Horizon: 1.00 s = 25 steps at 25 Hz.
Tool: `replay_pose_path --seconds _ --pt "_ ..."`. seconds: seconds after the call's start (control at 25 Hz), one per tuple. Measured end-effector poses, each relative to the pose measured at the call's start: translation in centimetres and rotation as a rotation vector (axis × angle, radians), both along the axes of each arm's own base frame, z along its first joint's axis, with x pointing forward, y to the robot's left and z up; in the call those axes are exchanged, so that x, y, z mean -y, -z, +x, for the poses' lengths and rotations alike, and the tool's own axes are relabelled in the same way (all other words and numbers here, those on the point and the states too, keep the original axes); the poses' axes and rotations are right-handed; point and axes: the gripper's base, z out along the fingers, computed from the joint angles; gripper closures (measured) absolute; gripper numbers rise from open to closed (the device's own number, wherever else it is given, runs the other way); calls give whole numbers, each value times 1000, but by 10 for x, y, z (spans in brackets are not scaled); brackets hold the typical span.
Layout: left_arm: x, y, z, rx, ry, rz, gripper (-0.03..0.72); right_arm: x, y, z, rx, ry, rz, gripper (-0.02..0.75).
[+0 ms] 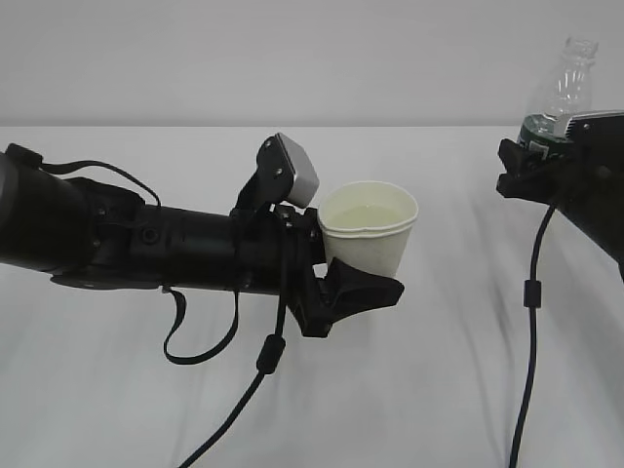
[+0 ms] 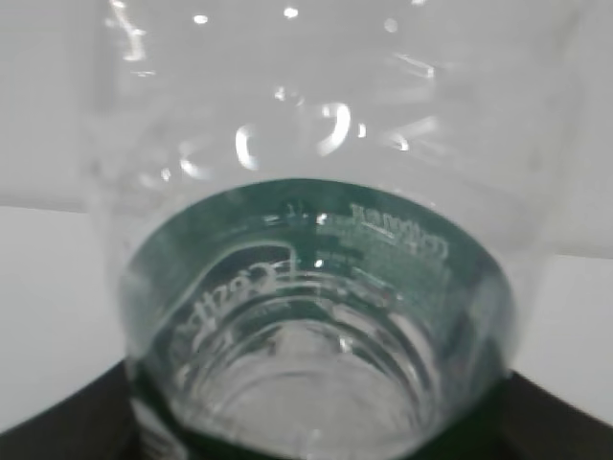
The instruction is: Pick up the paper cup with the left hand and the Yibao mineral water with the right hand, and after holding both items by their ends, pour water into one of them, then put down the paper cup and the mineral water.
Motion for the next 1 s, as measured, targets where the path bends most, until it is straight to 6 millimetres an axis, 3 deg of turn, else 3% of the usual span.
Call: replay_pose_path --seconds 1.0 --pt "0 0 1 -3 -8 -5 232 -1 45 29 -70 -28 -19 303"
